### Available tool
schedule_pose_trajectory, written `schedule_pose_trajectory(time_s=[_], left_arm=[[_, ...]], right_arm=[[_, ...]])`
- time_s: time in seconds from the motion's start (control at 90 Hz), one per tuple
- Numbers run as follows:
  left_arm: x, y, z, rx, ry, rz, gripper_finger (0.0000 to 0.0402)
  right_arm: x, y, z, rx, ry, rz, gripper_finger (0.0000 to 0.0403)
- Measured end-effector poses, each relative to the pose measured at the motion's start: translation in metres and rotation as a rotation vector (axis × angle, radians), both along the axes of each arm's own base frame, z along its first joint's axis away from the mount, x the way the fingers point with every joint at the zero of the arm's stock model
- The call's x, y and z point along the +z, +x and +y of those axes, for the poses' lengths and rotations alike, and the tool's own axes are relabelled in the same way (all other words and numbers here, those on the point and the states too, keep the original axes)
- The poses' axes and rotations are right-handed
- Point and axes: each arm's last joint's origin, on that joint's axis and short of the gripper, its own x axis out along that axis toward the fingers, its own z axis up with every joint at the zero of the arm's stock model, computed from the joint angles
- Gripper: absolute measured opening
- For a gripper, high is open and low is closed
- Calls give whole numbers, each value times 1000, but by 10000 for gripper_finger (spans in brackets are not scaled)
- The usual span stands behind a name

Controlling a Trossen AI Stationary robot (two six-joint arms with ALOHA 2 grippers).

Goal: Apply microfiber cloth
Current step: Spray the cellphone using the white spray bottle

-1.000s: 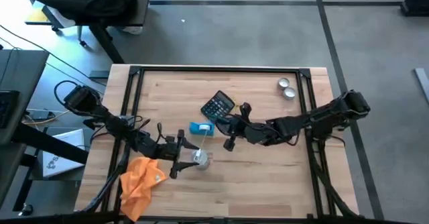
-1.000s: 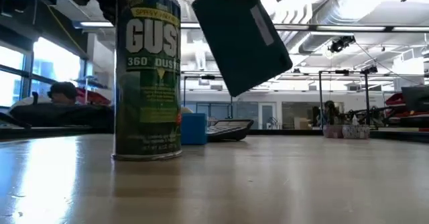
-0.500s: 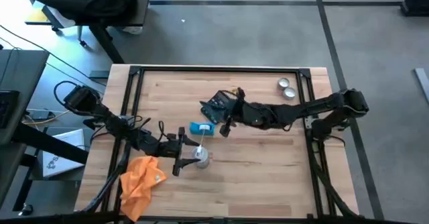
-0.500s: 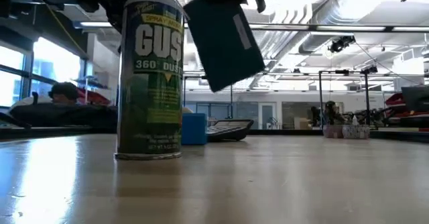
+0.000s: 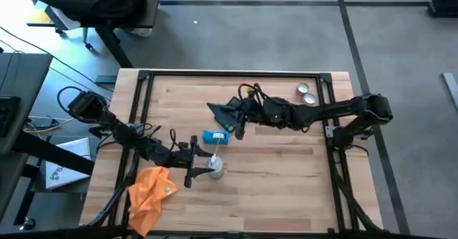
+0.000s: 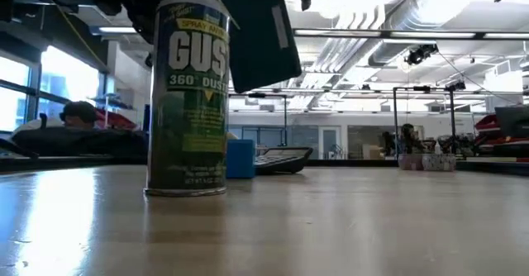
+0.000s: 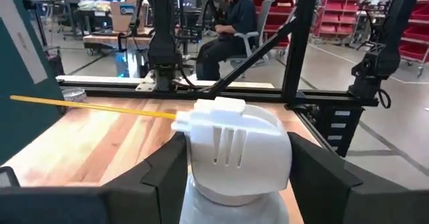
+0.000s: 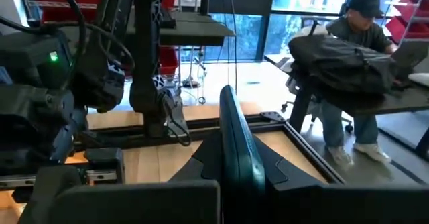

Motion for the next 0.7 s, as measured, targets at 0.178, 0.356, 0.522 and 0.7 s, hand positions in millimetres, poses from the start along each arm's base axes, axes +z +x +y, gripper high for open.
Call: schedule_pose_trajectory(time_s=[0.178,0.356,0.522,0.7], left_arm=[[-1,0,0,3,-17,3,185],[0,0,-2,-39,-5,-1,164],[-1,0,-2,-54,-5,1,219],[-2,0,-2,-58,4,7,268]], right_arm=[[0,0,0,0,0,-1,1],[0,0,0,-1,3,0,1],[-1,0,0,0,3,11,1],[-2,0,0,0,2,19,1]])
